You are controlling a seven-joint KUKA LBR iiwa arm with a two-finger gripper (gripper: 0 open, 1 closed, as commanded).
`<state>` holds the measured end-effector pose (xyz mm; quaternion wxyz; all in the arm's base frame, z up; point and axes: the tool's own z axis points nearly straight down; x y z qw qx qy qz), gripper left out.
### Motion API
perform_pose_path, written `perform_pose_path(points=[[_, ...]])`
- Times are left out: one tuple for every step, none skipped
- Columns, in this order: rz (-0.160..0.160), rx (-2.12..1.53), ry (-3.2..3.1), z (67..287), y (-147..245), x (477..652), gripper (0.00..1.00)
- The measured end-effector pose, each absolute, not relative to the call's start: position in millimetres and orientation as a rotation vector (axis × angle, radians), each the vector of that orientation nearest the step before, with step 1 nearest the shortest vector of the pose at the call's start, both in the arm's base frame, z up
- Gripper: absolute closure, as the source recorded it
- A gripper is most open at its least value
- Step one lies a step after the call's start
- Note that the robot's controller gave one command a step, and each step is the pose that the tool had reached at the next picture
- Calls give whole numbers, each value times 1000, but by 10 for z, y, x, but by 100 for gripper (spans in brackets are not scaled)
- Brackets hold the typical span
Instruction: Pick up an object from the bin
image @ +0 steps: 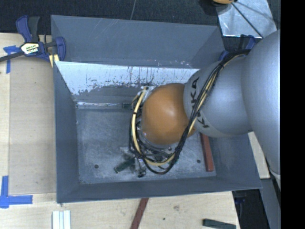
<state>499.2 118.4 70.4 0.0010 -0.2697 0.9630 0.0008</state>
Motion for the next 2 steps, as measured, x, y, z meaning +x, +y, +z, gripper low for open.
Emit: perform_pose_path(points=[[3, -846, 3024, 704, 1184, 4993, 100], [1, -1031, 2965, 1639, 1603, 4919, 100]])
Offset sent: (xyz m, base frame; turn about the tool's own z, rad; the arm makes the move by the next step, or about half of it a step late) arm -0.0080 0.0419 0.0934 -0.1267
